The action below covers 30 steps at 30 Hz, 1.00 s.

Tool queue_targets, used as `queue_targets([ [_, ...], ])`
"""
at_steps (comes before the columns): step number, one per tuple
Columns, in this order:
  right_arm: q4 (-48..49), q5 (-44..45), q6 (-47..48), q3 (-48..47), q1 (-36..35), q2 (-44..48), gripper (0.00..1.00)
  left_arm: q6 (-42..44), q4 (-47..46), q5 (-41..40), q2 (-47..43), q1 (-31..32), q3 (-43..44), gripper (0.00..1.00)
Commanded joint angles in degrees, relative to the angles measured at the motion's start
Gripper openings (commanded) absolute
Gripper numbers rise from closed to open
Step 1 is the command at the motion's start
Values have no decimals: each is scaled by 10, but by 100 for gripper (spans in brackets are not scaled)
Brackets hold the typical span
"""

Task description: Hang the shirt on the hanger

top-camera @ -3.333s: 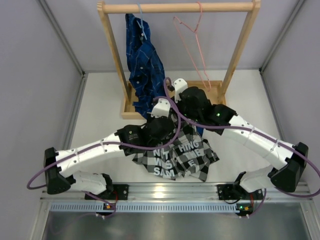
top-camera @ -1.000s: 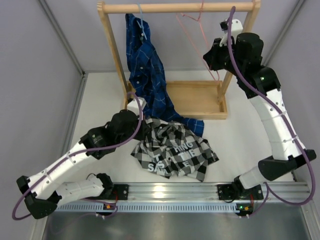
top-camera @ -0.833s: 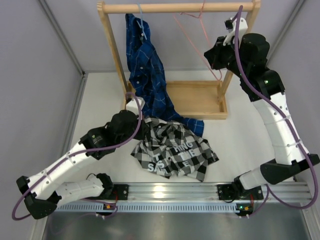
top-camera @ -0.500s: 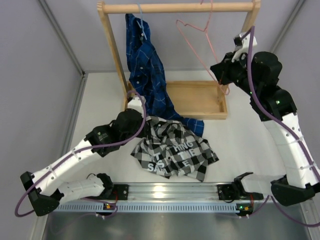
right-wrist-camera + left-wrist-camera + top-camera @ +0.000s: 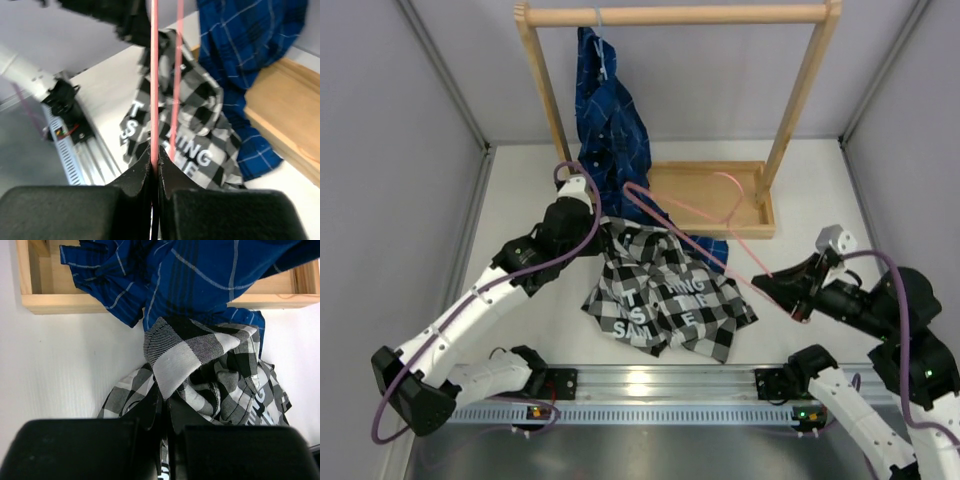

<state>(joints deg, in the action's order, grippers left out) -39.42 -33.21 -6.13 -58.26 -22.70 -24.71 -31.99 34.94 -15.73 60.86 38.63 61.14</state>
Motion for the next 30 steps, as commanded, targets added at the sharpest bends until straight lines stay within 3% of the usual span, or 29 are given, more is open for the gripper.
queue_targets([
  [1,-32,-72,12,24,5,20,0,-10,-66,55,13,-27,-17,0],
  [5,-47,-92,2,46,5,31,0,-13,-85,68,23,-29,-23,0],
  [15,-78,-28,-10,71,5,38,0,-1,-92,127,7,-29,-32,0],
  [20,-19,-98,-40,103,5,17,0,23,-91,176,2,-29,-24,0],
  [30,34,-106,-73,149,5,8,0,51,-87,214,-40,-29,-26,0],
])
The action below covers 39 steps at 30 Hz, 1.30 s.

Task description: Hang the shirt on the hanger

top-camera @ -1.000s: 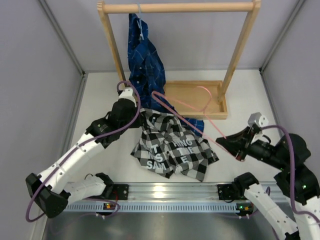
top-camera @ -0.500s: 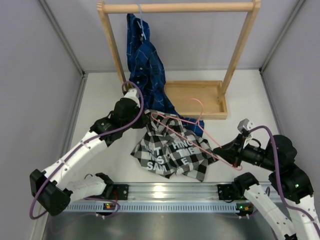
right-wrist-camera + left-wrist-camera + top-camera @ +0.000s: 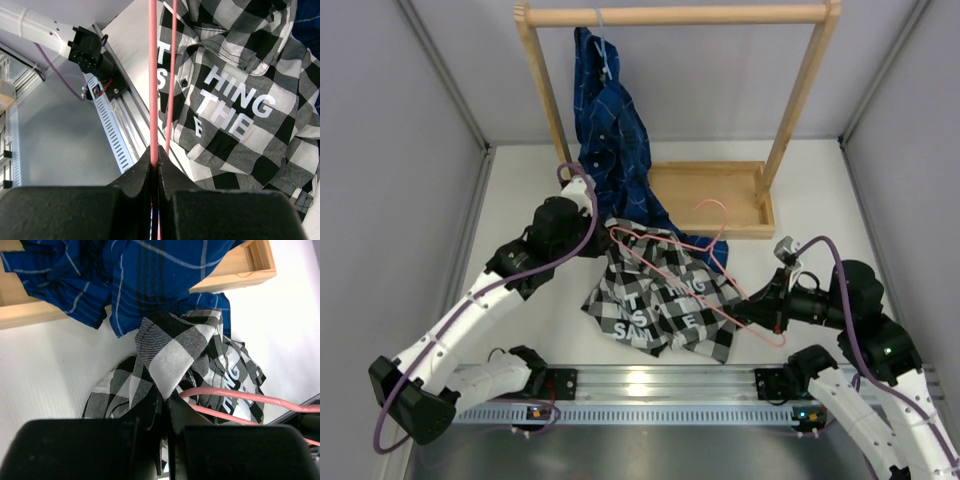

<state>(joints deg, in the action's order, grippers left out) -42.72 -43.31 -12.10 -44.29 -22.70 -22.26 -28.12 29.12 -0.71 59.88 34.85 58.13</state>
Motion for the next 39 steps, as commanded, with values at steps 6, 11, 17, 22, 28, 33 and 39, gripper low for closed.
queue_targets([
  [6,38,24,6,-15,2,-16,0,44,25,-56,-13,9,28,0],
  [11,16,53,12,-19,-8,-2,0,50,30,-80,12,9,54,0],
  [17,12,62,18,-37,-8,-1,0,42,24,-14,28,10,79,0],
  [22,101,-16,-18,-14,-9,-52,0,39,-40,156,32,19,59,0],
  [28,221,-86,-62,-3,-16,-111,0,81,-64,217,8,64,73,0],
  [33,357,-119,-111,14,-77,-154,0,141,-44,246,-31,85,107,0],
  [39,305,-17,-17,-90,-197,-206,0,177,44,139,-43,91,221,0],
])
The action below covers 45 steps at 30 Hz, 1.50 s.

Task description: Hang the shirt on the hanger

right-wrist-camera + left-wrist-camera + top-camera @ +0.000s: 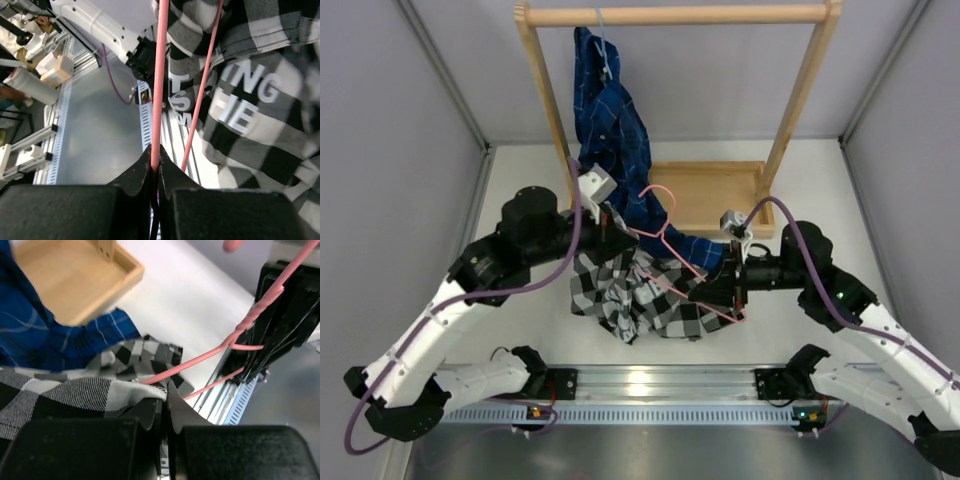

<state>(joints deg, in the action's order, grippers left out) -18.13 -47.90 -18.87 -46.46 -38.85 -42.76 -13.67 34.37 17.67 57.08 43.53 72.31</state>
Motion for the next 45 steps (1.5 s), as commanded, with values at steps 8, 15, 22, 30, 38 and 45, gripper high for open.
queue_targets([
  [8,-37,41,135,-94,-36,16,0,49,143,-296,33,4,218,0],
  [15,-90,130,175,-14,-34,77,0,83,140,-151,-10,4,127,0],
  [22,-147,107,183,-14,-34,55,0,130,122,-199,-96,4,50,0],
  [30,-151,5,230,-31,-55,-2,0,160,58,-243,-187,4,-24,0],
  [38,-142,-107,311,-116,-59,-55,0,210,56,-2,-181,4,-20,0],
  [45,47,-126,229,-81,-58,-79,0,220,55,128,-171,4,28,0],
])
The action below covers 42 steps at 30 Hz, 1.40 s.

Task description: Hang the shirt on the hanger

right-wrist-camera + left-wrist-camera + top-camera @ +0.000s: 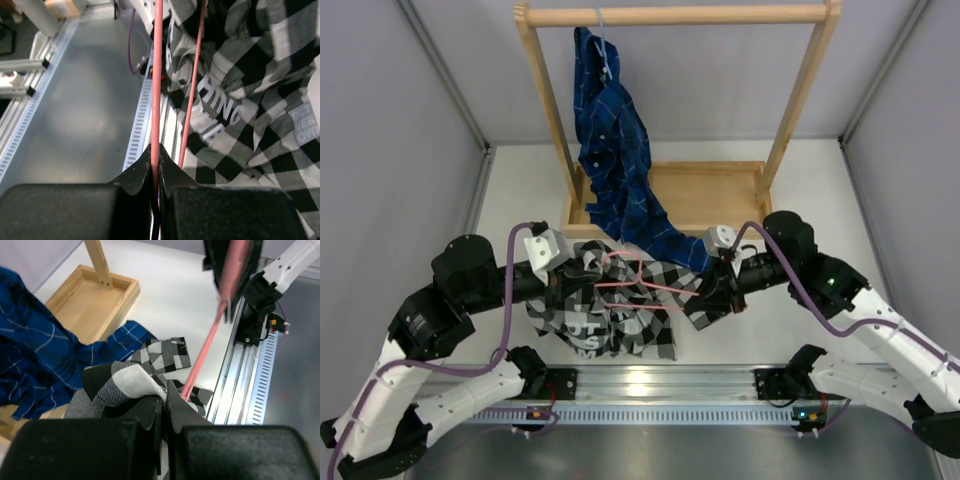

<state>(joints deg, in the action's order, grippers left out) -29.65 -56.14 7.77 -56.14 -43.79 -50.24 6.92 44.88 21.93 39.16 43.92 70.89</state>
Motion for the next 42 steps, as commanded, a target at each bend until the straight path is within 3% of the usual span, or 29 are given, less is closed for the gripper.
queue_targets([
  [1,208,-35,-64,53,-10,-5,0,9,-50,79,18,0,51,0],
  [5,385,41,-147,131,-16,-2,0,-16,-50,8,52,0,100,0],
  [8,520,102,-223,194,-24,-6,0,-30,-53,26,83,0,127,0],
  [11,470,220,-202,176,-38,-14,0,-66,-62,-23,105,0,150,0],
  [15,386,375,-199,171,-51,35,0,-118,-77,-223,115,0,149,0],
  [19,321,429,-208,155,-54,78,0,-123,-94,-291,134,0,130,0],
  [22,297,436,-218,148,-60,98,0,-128,-114,-242,151,0,112,0],
  [26,373,433,-259,180,-60,110,0,-174,-177,-153,150,0,78,0],
  [33,519,406,-285,190,-95,1,0,-269,-283,-83,103,1,5,0],
  [38,543,401,-264,153,-138,-59,0,-295,-306,-40,87,7,-8,0],
  [42,536,449,-259,164,-147,-33,0,-274,-309,-108,55,11,-15,0],
])
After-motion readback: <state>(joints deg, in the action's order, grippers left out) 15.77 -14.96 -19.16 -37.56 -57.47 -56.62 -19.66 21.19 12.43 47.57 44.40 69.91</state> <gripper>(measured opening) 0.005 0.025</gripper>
